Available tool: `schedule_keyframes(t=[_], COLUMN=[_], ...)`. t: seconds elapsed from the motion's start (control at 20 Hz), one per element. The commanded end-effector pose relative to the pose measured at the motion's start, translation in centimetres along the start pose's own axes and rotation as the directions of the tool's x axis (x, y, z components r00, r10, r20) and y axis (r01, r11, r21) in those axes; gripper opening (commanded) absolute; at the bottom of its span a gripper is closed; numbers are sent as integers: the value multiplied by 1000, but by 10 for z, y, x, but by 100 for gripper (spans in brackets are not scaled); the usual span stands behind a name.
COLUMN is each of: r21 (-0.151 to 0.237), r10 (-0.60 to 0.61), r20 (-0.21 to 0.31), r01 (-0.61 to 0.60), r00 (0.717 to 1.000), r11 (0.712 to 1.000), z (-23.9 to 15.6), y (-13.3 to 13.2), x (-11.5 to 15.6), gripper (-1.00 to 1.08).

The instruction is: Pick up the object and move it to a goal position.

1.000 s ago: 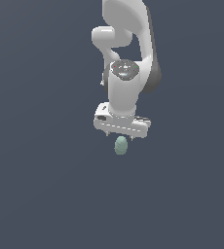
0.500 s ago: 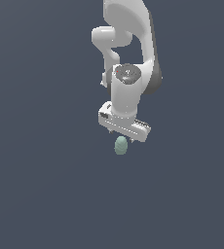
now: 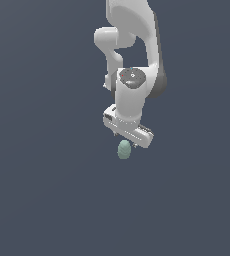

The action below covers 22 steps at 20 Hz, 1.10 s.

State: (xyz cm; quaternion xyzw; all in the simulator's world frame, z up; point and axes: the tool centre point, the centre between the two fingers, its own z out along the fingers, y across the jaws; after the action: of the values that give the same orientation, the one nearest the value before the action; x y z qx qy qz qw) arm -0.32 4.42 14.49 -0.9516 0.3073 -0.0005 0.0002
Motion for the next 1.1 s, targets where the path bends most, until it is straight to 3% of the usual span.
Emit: schedule_keyframes(t=[0.0, 0.35, 1.05], r21=[0, -1, -1], r10=[17, 19, 23], r20=[1, 1, 1], r01=[-17, -19, -23], r00=[1000, 1000, 1000], r11=[1000, 1000, 1000], z=[1, 4, 51], y=[0, 0, 0], x=[-1, -1, -1], gripper=[100, 100, 100])
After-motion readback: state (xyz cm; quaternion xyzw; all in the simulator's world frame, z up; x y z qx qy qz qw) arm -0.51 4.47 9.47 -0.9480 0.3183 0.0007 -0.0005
